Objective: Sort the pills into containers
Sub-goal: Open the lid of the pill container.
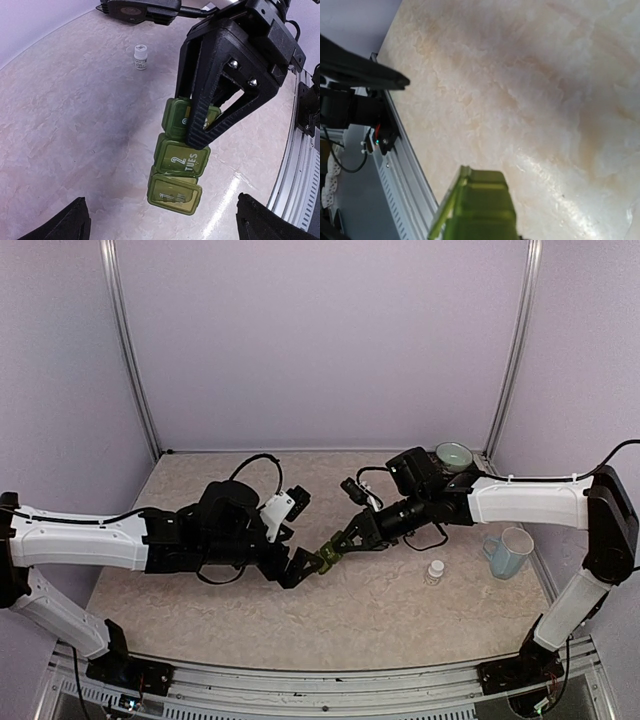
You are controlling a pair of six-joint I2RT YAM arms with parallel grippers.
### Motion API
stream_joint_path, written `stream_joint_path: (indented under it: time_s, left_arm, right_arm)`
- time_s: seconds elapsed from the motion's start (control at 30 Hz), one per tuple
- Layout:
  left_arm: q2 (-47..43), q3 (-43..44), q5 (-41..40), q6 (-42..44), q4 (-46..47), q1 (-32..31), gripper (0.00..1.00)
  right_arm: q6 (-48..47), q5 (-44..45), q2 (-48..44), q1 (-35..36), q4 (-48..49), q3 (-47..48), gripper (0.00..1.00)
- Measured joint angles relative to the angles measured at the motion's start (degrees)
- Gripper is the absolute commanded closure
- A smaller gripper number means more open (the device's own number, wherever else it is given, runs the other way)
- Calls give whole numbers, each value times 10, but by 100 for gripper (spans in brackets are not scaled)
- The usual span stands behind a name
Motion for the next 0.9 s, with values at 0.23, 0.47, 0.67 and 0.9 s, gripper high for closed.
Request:
stream_joint_path:
  time_s: [0.23, 0.47, 0.67, 0.9]
  left_arm:
    - [16, 0, -13, 8, 0, -15, 1]
    - [35, 0, -31, 9, -6, -17, 2]
    - [40, 0, -49, 8, -6, -16, 4]
    - [41, 0, -65, 7, -5, -16, 8]
  right_arm:
    - [2, -11, 0, 0, 1, 0, 96]
    - [5, -21, 0, 0, 2, 0, 96]
    - [9, -28, -1, 0, 8, 0, 96]
    - [11, -31, -3, 0, 11, 0, 96]
